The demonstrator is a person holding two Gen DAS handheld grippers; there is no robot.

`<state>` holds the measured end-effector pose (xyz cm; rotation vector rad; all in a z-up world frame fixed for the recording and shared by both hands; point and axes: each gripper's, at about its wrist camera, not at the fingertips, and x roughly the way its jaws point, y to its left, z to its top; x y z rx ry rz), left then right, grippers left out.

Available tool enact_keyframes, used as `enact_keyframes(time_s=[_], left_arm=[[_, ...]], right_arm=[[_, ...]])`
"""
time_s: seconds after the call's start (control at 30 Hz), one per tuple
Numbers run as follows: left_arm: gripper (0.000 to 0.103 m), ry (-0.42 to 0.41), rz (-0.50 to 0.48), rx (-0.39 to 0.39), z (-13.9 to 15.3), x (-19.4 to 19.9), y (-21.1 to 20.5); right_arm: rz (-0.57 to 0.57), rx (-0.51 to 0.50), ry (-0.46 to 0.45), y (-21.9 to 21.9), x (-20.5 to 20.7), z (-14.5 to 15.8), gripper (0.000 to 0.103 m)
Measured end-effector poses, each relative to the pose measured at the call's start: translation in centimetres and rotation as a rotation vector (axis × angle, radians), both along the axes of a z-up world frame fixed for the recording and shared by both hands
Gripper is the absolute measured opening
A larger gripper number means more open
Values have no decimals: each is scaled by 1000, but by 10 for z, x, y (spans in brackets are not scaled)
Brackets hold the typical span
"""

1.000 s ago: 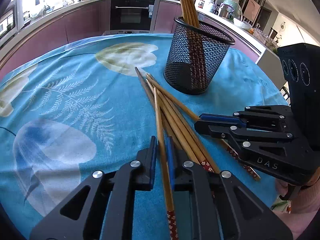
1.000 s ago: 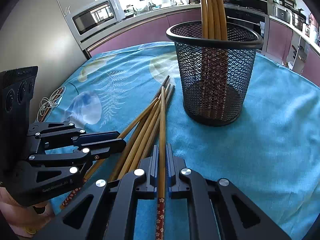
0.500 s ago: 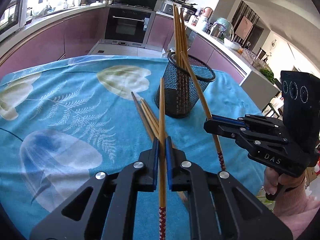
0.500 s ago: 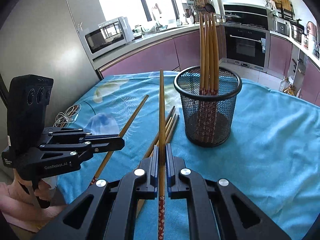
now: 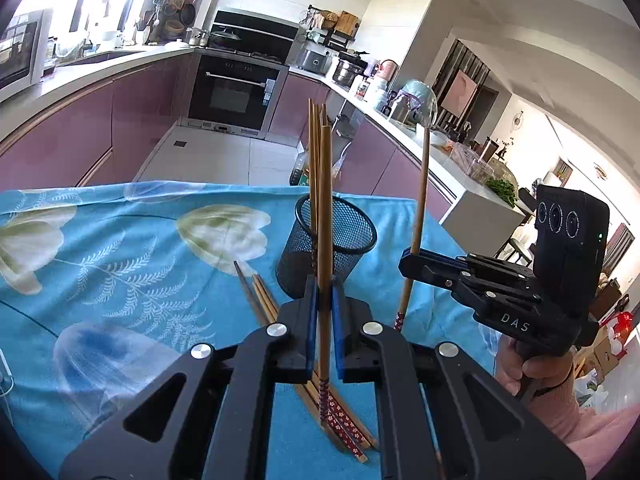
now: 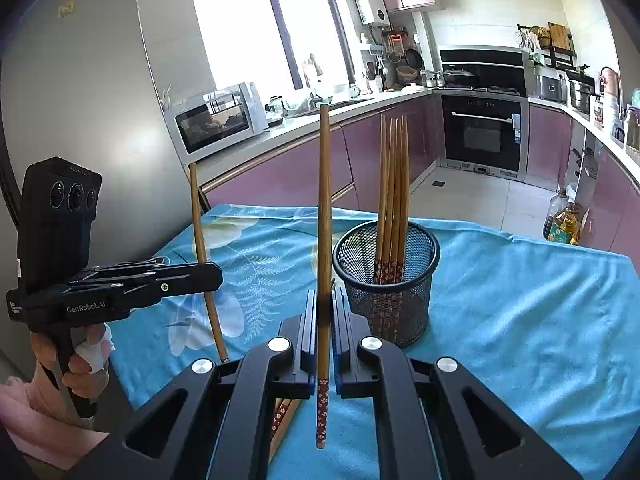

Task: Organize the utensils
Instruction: 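Lift the chopstick upright with the right gripper and insert it into the mesh cup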

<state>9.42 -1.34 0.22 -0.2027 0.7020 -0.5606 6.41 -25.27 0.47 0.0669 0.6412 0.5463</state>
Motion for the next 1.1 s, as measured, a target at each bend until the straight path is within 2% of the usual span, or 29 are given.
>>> enact_keyframes(time_s=[0.33,0.7,0.9,1.1], left_arm=[[7,-65,18,-41,34,20,-2],[7,-174,31,-66,86,41,-14],[7,-220,37,-37,105,47,-26],[7,-220,50,21,104,59,-38]], right_arm=[[-35,36,-84,-13,18,30,6],[-67,65,-148,-19,46,57,6],[-83,62,-182,-17,59,66,6],[-106,70,-180,-15,76,64,6]])
